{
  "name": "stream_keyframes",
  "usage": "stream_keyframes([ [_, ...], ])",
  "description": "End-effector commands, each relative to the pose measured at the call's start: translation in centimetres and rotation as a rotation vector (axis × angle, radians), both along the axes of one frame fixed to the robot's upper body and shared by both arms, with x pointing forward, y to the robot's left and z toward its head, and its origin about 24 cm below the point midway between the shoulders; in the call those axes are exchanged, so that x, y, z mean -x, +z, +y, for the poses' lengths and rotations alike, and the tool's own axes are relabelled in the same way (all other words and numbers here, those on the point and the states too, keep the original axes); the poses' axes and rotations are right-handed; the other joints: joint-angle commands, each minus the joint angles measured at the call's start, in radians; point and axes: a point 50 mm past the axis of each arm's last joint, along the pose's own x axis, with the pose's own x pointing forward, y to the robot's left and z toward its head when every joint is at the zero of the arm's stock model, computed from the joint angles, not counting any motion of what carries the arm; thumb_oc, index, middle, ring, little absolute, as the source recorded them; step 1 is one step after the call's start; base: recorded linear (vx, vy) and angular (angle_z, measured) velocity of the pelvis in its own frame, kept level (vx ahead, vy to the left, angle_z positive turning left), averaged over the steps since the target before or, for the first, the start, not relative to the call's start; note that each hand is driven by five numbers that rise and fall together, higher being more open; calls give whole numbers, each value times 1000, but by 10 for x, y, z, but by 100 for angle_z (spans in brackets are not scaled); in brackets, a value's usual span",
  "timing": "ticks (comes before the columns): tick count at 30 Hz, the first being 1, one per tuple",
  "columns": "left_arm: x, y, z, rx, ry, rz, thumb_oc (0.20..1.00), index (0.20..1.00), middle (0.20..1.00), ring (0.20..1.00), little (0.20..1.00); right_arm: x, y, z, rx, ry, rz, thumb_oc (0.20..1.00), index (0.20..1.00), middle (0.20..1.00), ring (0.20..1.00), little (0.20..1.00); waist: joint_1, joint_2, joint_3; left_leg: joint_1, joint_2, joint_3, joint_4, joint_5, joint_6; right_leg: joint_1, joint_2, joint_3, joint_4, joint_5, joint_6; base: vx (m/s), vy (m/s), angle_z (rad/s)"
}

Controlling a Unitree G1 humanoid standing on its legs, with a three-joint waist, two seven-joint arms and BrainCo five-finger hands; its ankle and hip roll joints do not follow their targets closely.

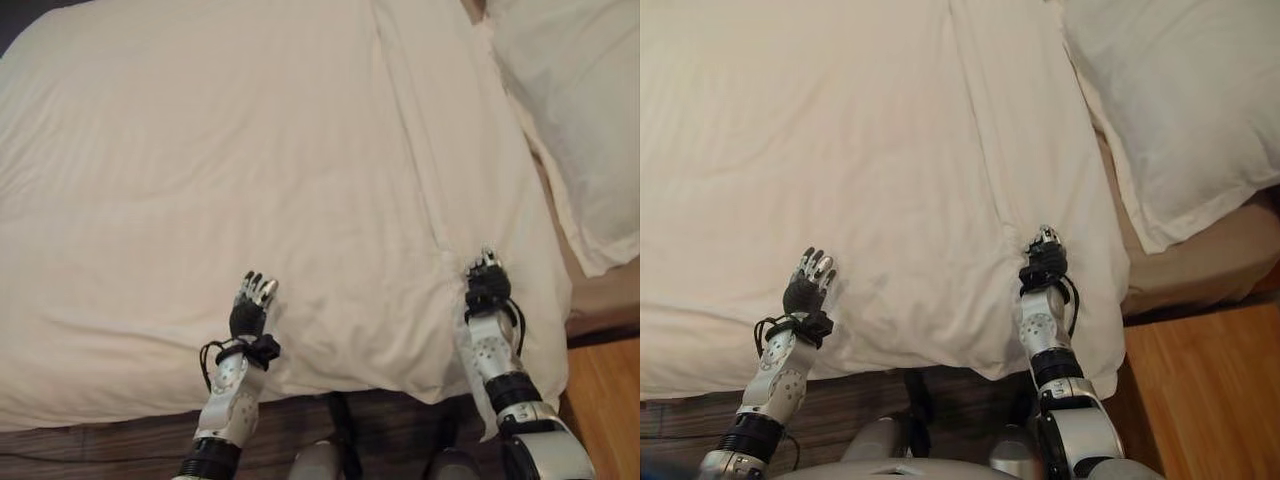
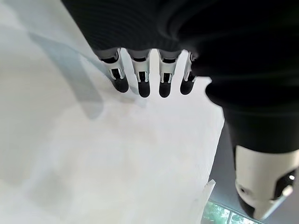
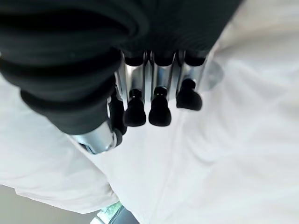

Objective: Making the bed.

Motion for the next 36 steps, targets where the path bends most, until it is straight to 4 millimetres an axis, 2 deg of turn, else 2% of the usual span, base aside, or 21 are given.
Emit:
stream_keyframes([
  [1, -2, 1, 4, 53, 29, -53, 1000, 1000, 1000, 1000, 1000, 47, -69, -21, -85, -91, 306, 200, 200, 200, 200, 200, -23, 27, -51, 60, 121, 73, 8, 60, -135, -22, -4, 40, 13, 19, 59, 58, -6, -18],
  [3, 1, -3, 5, 63, 25, -36, 1000, 1000, 1000, 1000, 1000, 68, -88, -27, -91, -94, 390, 200, 200, 200, 200, 200, -33, 19, -66, 76, 119, 81, 8, 53, -133, -16, -1, 48, 13, 16, 58, 44, -1, -26],
  [8, 6, -5, 10, 74, 48, -23, 1000, 1000, 1000, 1000, 1000, 118, -119, -52, -97, -174, 553, 200, 200, 200, 200, 200, -71, -7, -95, 102, 120, 103, 8, 40, -131, -11, 5, 62, 13, 14, 60, 17, -1, -22],
  [9, 6, -5, 10, 74, 48, -23, 1000, 1000, 1000, 1000, 1000, 118, -119, -52, -97, -174, 553, 200, 200, 200, 200, 200, -71, -7, -95, 102, 120, 103, 8, 40, -131, -11, 5, 62, 13, 14, 60, 14, 15, -21],
  [10, 8, -3, 12, 71, 62, -29, 1000, 1000, 1000, 1000, 1000, 139, -129, -58, -117, -214, 608, 200, 200, 200, 200, 200, -87, -15, -103, 112, 120, 113, 8, 35, -130, -11, 9, 73, 13, 16, 60, 10, 16, -4],
  [14, 8, 0, 13, 70, 79, -43, 1000, 1000, 1000, 1000, 1000, 169, -145, -55, -157, -240, 700, 200, 200, 200, 200, 200, -105, -30, -118, 129, 123, 127, 8, 27, -128, -12, 11, 90, 13, 23, 61, 0, 15, -26],
  [17, 9, 1, 13, 69, 83, -46, 1000, 1000, 1000, 1000, 1000, 180, -151, -56, -208, -294, 734, 200, 200, 200, 200, 200, -110, -36, -131, 142, 123, 131, 8, 20, -127, -8, 12, 96, 13, 26, 62, 13, 40, -26],
  [19, 10, 2, 14, 74, 94, -54, 1000, 1000, 1000, 1000, 1000, 176, -148, -61, -171, -283, 743, 200, 200, 200, 200, 200, -106, -41, -140, 150, 122, 132, 8, 16, -125, -1, 12, 95, 13, 26, 63, -7, 42, -15],
  [20, 11, 4, 15, 65, 97, -62, 1000, 1000, 1000, 1000, 1000, 162, -139, -67, -73, -223, 717, 1000, 1000, 1000, 1000, 1000, -101, -49, -145, 157, 121, 132, 8, 13, -125, 3, 12, 96, 13, 31, 64, -5, 34, -10],
  [21, 11, 4, 15, 65, 98, -62, 1000, 1000, 1000, 1000, 1000, 162, -139, -67, -72, -222, 717, 1000, 1000, 1000, 1000, 1000, -102, -49, -145, 157, 121, 132, 8, 13, -125, 4, 11, 96, 13, 31, 64, -12, 31, -5],
  [24, 13, 9, 17, 9, 105, -75, 1000, 1000, 1000, 1000, 1000, 124, -110, -72, 208, -58, 614, 1000, 1000, 1000, 1000, 1000, -86, -68, -152, 161, 121, 132, 8, 13, -123, 9, 11, 93, 13, 41, 64, -13, 5, 3],
  [25, 13, 9, 17, 9, 105, -75, 1000, 1000, 1000, 1000, 1000, 124, -110, -72, 208, -58, 614, 1000, 1000, 1000, 1000, 1000, -86, -68, -153, 161, 121, 132, 8, 13, -123, 9, 11, 93, 13, 40, 64, -29, -7, 9],
  [26, 13, 13, 17, -53, 100, -78, 1000, 1000, 1000, 1000, 1000, 90, -78, -72, 512, 92, 518, 1000, 1000, 1000, 1000, 1000, -68, -86, -155, 162, 122, 132, 8, 15, -123, 12, 12, 90, 13, 45, 62, -27, -15, 8],
  [28, 16, 17, 19, -109, 105, -89, 1000, 1000, 1000, 1000, 1000, 65, -38, -74, 659, 112, 343, 1000, 1000, 1000, 1000, 1000, -64, -99, -155, 165, 123, 134, 8, 16, -122, 17, 15, 89, 13, 48, 61, -26, -5, 16],
  [29, 18, 19, 21, -128, 113, -93, 1000, 1000, 1000, 1000, 1000, 50, -7, -70, 747, 131, 209, 1000, 1000, 1000, 1000, 1000, -59, -105, -155, 165, 124, 132, 8, 17, -121, 19, 15, 88, 13, 49, 60, -11, 4, 15],
  [30, 18, 20, 19, -122, 110, -97, 1000, 1000, 1000, 1000, 1000, 50, -3, -70, 766, 129, 190, 1000, 1000, 1000, 1000, 1000, -59, -108, -156, 167, 124, 131, 8, 16, -120, 22, 15, 87, 13, 49, 60, 1, 6, 7],
  [31, 21, 24, 22, -147, 120, -108, 1000, 1000, 1000, 1000, 1000, 42, 25, -59, 808, 133, 47, 1000, 1000, 1000, 1000, 1000, -51, -115, -158, 168, 123, 128, 8, 15, -116, 28, 15, 81, 13, 47, 59, 5, -3, 3],
  [32, 22, 24, 22, -147, 119, -107, 1000, 1000, 1000, 1000, 1000, 43, 25, -59, 808, 133, 48, 1000, 1000, 1000, 1000, 1000, -51, -116, -158, 169, 123, 128, 8, 15, -116, 28, 15, 81, 13, 47, 59, 6, 15, 7],
  [33, 23, 26, 22, -195, 106, -106, 1000, 1000, 1000, 1000, 1000, 41, 30, -45, 758, 166, -16, 1000, 1000, 1000, 1000, 1000, -45, -115, -159, 168, 123, 125, 8, 15, -114, 32, 15, 76, 13, 45, 57, 3, 13, 10],
  [34, 23, 26, 23, -195, 106, -106, 1000, 1000, 1000, 1000, 1000, 42, 30, -45, 757, 166, -15, 1000, 1000, 1000, 1000, 1000, -45, -116, -159, 168, 123, 124, 8, 15, -114, 33, 14, 76, 13, 45, 57, 6, 16, 10],
  [36, 27, 27, 23, -247, 82, -104, 1000, 1000, 1000, 1000, 1000, 43, 30, -27, 652, 210, -80, 1000, 1000, 1000, 1000, 1000, -37, -116, -158, 170, 122, 121, 8, 14, -111, 38, 14, 72, 13, 44, 55, 4, 6, 5],
])
